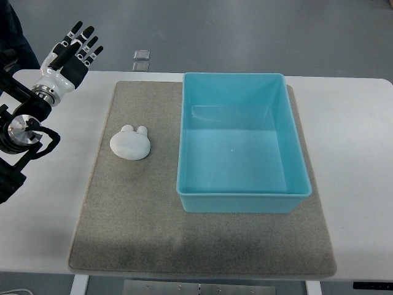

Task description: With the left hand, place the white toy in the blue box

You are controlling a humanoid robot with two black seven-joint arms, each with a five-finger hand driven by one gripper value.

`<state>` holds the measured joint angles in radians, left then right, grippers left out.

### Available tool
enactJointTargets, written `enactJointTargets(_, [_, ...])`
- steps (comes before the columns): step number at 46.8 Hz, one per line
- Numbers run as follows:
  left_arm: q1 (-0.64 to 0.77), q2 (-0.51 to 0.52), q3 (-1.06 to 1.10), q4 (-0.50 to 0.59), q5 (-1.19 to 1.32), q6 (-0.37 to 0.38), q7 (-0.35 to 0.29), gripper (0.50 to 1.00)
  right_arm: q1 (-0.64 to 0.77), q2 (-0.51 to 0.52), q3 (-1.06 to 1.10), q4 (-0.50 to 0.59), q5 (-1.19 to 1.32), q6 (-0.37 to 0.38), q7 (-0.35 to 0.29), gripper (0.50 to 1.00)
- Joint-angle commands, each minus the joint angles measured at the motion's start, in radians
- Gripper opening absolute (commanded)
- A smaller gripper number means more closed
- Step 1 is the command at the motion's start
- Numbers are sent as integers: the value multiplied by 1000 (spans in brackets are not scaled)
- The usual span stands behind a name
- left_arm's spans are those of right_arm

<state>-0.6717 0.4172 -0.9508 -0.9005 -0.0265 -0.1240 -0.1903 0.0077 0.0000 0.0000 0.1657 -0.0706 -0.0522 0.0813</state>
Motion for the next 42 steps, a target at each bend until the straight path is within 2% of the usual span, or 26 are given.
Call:
enactJointTargets(1, [0, 2, 0, 0, -1, 0, 0, 994, 0, 0, 0, 0, 0, 0, 0, 936])
enactJointTargets(42, [-5, 43, 17, -8, 10, -25, 2, 994, 0, 0, 0, 0, 0, 0, 0, 936])
